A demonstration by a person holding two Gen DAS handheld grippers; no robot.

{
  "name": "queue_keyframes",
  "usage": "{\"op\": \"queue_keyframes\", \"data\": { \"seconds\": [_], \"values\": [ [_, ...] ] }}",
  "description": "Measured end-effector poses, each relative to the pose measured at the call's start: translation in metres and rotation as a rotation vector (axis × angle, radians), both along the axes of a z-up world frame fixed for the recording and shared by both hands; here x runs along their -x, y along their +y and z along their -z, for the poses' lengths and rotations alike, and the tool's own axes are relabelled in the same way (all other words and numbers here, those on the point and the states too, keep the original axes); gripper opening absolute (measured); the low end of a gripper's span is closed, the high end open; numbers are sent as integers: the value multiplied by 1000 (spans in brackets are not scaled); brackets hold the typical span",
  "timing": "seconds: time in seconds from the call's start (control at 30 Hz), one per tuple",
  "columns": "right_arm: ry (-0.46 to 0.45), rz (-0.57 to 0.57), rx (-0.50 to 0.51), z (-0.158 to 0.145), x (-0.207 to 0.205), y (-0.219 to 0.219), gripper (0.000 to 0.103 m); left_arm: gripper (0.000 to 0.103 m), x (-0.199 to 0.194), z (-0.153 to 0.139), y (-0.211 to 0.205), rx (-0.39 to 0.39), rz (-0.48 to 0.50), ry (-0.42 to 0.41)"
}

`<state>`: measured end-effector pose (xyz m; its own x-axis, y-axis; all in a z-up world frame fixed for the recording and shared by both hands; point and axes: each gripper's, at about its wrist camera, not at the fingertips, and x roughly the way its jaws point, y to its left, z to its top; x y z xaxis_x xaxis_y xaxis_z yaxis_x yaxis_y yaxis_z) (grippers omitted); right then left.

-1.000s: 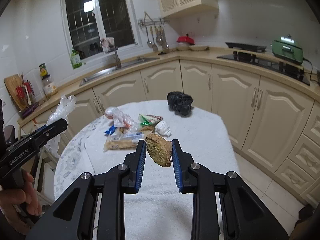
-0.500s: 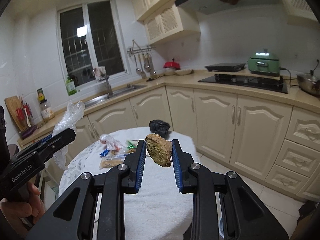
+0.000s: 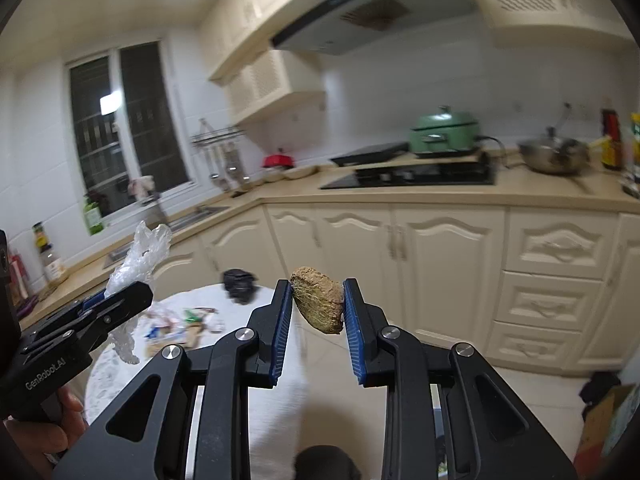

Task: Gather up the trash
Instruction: 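Lift and carry the bubble wrap and nut shell over the blue bin, then open both tools to drop the items into the blue bin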

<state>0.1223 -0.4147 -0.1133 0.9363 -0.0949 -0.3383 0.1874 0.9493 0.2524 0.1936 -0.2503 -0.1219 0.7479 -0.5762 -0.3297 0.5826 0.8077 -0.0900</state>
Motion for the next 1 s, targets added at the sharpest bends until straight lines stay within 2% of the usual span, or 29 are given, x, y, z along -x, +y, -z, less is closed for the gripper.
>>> {"op": "queue_keyframes", "data": {
  "seconds": [0.3,0.5,0.73,1.0],
  "values": [
    [112,145,-82,56,9,-79,26,24,-59,28,-65,-65,142,128],
    [238,185,-166,119,-4,-123,26,24,-120,58,-130,-136,214,261],
    [381,197,-278,200,-28,-161,26,24,-194,108,-206,-216,238,424],
    [464,197,-355,255,-60,-188,26,24,-271,157,-275,-279,237,544]
  ]
}}
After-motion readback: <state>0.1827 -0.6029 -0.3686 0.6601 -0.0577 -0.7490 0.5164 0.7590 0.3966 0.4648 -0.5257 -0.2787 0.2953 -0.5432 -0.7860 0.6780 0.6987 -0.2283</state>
